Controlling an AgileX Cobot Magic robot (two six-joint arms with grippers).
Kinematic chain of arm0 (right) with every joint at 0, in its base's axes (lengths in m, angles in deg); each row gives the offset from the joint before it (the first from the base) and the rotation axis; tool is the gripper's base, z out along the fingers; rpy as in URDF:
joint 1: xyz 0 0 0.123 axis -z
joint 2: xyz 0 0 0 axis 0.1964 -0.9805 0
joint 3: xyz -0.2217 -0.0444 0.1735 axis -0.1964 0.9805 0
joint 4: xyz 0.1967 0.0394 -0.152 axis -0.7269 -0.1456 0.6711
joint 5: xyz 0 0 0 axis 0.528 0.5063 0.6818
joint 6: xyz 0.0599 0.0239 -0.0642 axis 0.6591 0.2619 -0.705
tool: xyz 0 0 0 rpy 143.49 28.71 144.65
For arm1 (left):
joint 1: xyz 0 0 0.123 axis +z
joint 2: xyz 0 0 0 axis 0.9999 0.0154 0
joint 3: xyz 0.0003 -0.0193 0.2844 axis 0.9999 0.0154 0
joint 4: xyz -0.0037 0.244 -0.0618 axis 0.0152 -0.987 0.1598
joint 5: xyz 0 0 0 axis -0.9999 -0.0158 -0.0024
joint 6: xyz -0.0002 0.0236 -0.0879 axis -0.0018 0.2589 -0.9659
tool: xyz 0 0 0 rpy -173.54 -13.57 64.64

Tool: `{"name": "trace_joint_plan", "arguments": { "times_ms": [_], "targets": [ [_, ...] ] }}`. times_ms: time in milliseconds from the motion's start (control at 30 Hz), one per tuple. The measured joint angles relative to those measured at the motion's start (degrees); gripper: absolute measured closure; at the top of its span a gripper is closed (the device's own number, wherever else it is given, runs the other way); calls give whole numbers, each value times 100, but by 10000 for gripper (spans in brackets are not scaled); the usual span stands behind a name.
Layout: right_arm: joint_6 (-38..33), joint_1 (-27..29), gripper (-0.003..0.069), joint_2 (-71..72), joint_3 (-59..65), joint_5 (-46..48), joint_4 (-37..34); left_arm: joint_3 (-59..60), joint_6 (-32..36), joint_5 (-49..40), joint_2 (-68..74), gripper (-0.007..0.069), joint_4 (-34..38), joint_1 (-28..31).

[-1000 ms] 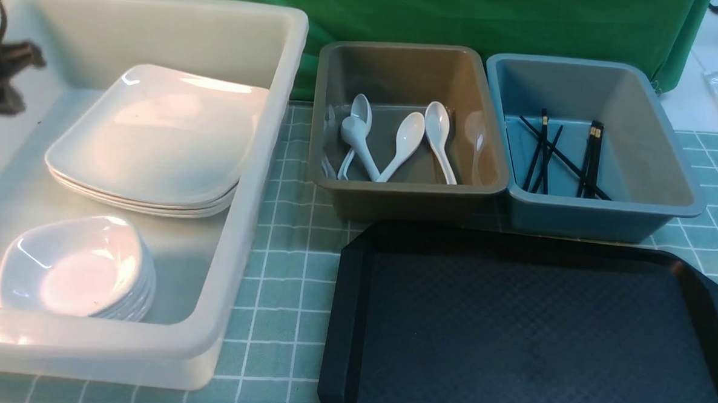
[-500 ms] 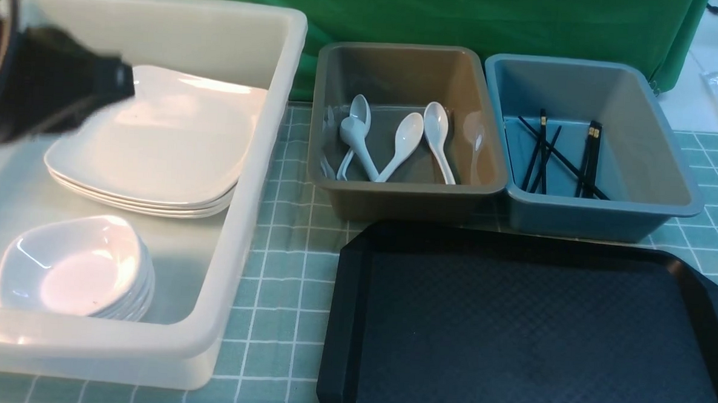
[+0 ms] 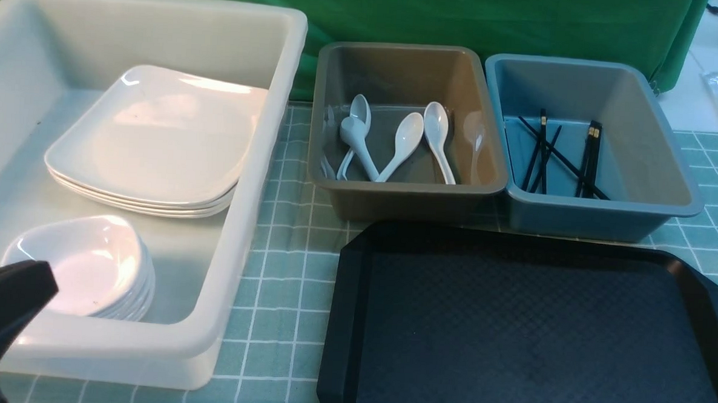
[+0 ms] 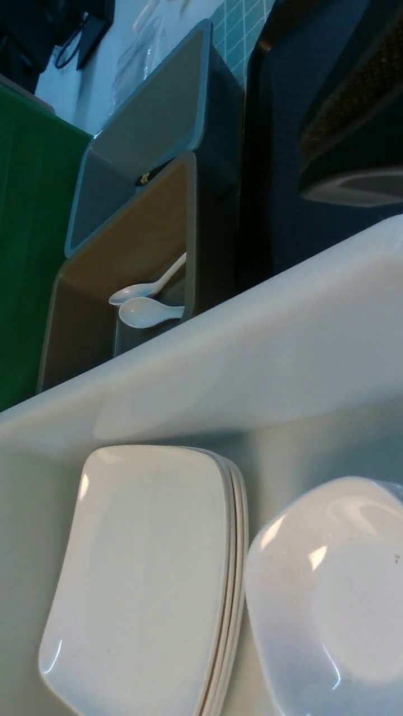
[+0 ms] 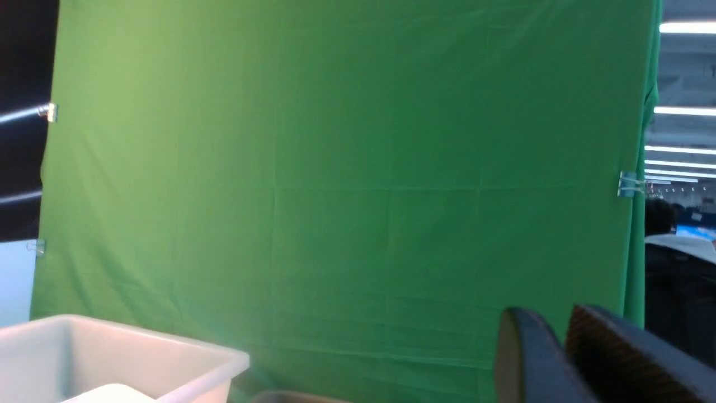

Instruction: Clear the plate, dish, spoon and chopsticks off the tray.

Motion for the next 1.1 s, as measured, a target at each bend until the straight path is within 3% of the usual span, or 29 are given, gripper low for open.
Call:
{"name": "trace_joint_plan", "arguments": {
  "times_ms": [300, 833, 1100],
  "targets": [
    [0, 0, 449, 5, 24, -67, 0, 31, 0, 443, -86, 613, -133, 0],
    [-5, 0, 443, 5, 75, 126, 0, 31, 39, 449, -88, 613, -182, 0],
    [-5, 0, 438, 5, 75, 126, 0, 222, 50, 586, -387, 612, -866, 225]
  ]
}}
